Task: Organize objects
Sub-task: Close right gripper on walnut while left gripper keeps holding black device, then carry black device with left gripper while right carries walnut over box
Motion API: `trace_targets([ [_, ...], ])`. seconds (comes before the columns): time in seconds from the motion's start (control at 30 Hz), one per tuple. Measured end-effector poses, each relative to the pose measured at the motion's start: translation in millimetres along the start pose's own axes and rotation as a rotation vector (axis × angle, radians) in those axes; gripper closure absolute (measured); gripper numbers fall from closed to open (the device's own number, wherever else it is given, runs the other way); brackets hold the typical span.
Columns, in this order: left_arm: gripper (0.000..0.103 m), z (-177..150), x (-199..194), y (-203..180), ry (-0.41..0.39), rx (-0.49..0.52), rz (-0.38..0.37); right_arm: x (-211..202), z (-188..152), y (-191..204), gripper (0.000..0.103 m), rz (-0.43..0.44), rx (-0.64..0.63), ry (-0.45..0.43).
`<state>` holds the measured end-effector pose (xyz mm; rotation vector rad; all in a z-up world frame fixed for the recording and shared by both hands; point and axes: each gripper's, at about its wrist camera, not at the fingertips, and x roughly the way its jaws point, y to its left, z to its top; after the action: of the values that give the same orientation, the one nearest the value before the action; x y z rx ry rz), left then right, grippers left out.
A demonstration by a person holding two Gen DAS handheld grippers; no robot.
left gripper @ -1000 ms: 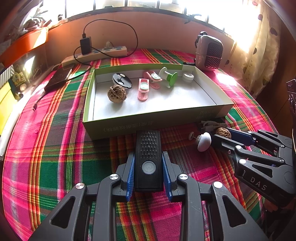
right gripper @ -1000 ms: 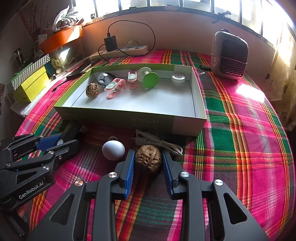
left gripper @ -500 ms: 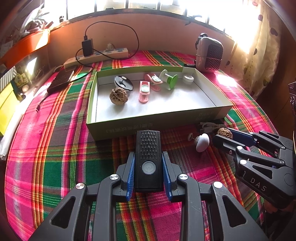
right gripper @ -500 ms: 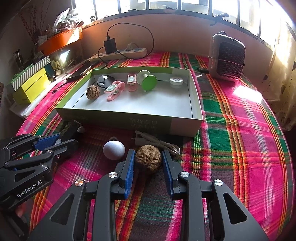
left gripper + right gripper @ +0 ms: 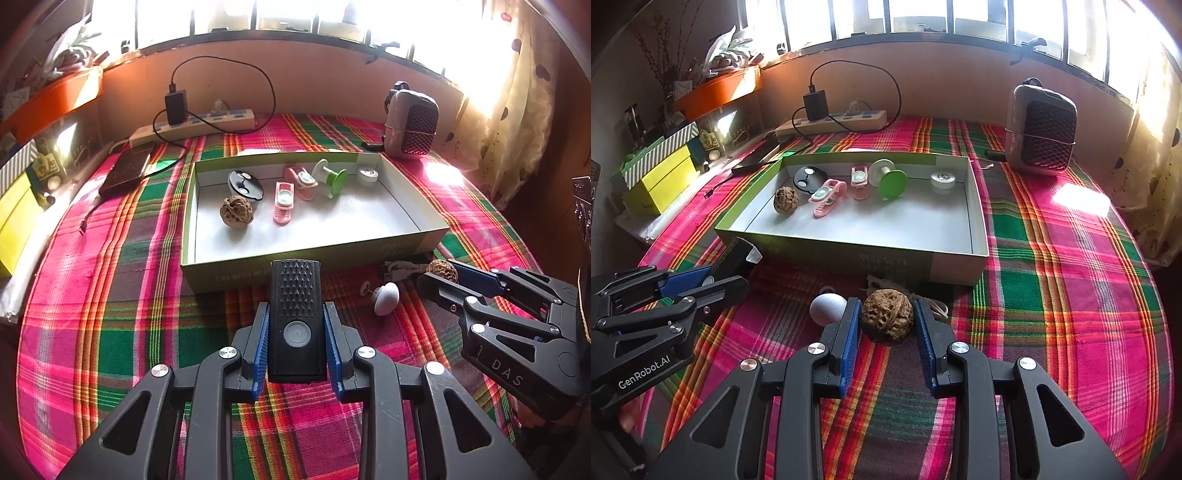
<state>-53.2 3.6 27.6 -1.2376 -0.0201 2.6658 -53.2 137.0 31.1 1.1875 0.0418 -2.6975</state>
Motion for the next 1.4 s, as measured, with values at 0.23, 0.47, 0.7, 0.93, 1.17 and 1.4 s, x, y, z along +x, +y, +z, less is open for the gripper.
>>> trace_targets([
  [0.23,0.078,12.7,-4.9,-1.3,-0.018,-0.006,-0.005,-7.5,9.5,-1.1,0.073,0.005,-0.003,-0.025],
  [0.47,0.078,28.3,-4.4,-5.7,-0.033,0.007,-0.011,-11.0,23.9,-4.6,0.073,-0.001,-0.003,-0.051],
  [0.7,0.078,41.6,1.5,-9.2,-0.037,0.005,-0.025,-12.0,40.6,-10.8,0.073,-0.012,-0.005,-0.075],
  [0.93,0.078,54.1,11.3,-13.3,-0.036,0.012,-0.025,-4.3,55.5,-15.7,0.073,-0.014,-0.007,-0.082],
  [1.17,0.078,63.7,25.5,-17.1,-0.027,0.013,-0.030,12.1,73.8,-24.0,0.073,-0.015,-0.005,-0.079],
  [1.4,0.078,72.2,44.5,-19.2,-0.010,0.013,-0.031,35.8,88.0,-31.0,0.073,-0.020,-0.003,-0.063],
])
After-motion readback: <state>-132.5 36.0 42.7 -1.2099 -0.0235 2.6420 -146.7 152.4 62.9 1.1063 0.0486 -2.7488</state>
